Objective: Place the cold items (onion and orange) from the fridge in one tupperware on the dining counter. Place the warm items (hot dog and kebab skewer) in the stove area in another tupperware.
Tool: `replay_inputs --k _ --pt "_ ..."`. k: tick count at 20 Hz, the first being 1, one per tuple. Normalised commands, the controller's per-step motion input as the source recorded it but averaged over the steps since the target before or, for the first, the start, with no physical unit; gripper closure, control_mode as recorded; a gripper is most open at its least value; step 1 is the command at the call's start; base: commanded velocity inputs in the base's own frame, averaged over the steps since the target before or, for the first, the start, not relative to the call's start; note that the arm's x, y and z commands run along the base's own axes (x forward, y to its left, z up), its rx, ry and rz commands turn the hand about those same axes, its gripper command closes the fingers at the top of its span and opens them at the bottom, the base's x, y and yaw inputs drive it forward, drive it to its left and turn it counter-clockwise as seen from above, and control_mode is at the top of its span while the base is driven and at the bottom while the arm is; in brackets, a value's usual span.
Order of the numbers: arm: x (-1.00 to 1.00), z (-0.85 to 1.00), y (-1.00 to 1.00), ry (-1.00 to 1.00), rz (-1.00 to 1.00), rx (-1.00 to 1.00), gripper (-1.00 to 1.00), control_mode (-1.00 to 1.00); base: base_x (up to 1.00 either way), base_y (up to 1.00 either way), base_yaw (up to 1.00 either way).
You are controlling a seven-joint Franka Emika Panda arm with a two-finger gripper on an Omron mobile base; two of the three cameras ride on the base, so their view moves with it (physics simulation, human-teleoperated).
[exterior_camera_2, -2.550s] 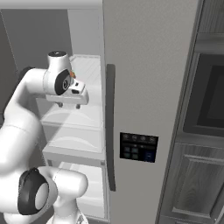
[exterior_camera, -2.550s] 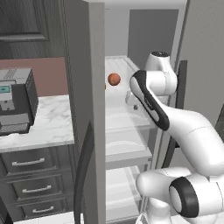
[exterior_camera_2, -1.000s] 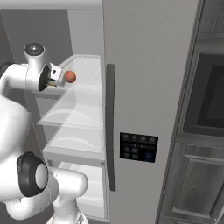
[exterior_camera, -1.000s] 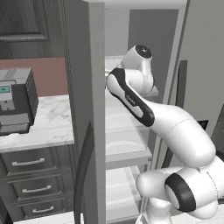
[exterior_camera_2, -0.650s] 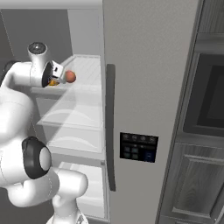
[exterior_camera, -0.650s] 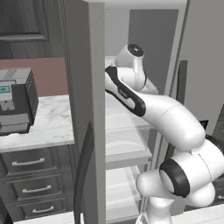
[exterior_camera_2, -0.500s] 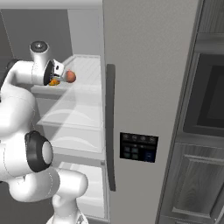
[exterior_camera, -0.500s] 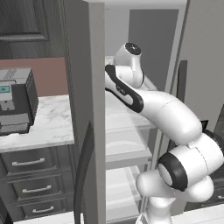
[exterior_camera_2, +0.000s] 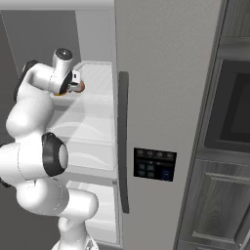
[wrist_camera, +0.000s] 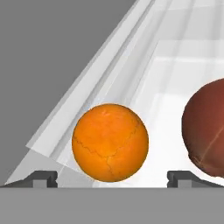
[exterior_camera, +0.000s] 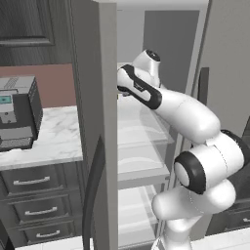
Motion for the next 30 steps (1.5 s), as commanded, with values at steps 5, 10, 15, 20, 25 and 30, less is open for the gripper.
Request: replay_inputs --k 5,10,15,20,25,30 --pt "0.28 -0.14 0.23 -0.03 0.12 0.0 -1.0 -1.0 0.0 0.0 0.0" --pt "0.24 -0.03 0.48 -0.04 0.07 -0.03 -1.0 -1.0 0.0 0.0 0.0" --pt "0.0 -0.48 0.07 0.0 0.01 -0.11 -1.0 -1.0 0.0 0.0 0.0" --pt "0.0 -0.62 0.0 0.0 0.0 -0.13 -1.0 -1.0 0.0 0.0 0.0" --pt "0.0 -0.67 -0.08 0.0 0.0 -0.06 1.0 -1.0 0.0 0.0 0.0" --pt "-0.07 -0.54 -0.58 -0.02 0.0 0.0 1.0 -1.0 0.0 0.0 0.0"
